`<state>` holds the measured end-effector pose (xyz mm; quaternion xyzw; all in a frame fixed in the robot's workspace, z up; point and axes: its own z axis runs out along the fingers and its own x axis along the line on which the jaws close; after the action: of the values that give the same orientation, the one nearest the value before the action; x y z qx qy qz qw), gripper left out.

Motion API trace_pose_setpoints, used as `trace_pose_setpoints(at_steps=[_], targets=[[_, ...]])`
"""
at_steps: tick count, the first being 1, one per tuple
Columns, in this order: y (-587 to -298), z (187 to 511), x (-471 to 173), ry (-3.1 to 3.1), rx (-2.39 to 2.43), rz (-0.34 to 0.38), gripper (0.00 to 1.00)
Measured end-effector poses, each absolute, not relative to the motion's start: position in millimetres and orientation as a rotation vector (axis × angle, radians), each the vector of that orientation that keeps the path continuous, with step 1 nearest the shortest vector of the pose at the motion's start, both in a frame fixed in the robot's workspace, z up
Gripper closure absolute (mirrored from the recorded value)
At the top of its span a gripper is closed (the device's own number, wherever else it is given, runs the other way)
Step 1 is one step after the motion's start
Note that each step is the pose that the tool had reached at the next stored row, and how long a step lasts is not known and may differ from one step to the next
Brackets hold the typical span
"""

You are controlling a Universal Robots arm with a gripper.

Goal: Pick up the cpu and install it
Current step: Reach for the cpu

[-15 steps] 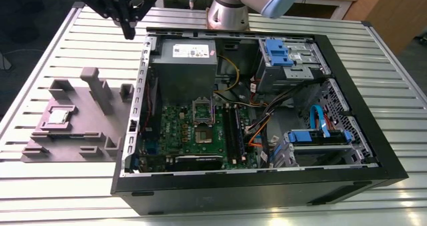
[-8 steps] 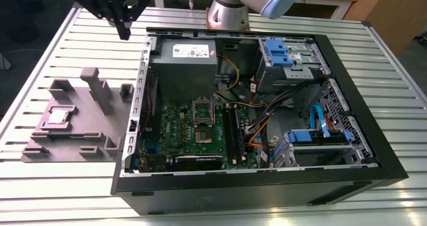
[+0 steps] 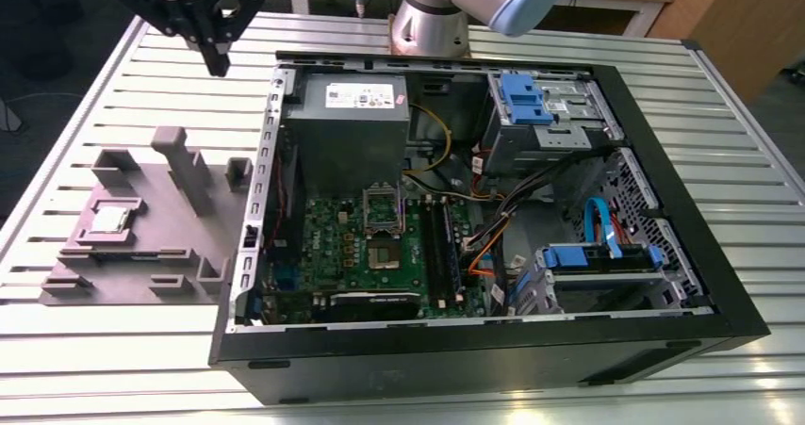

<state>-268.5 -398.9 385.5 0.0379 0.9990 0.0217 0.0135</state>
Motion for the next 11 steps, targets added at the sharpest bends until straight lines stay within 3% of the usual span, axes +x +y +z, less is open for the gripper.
trace_pose_setpoints(at_steps=[11], targets=[[-399, 384, -284, 3.112, 0.118, 0.068, 0.9]])
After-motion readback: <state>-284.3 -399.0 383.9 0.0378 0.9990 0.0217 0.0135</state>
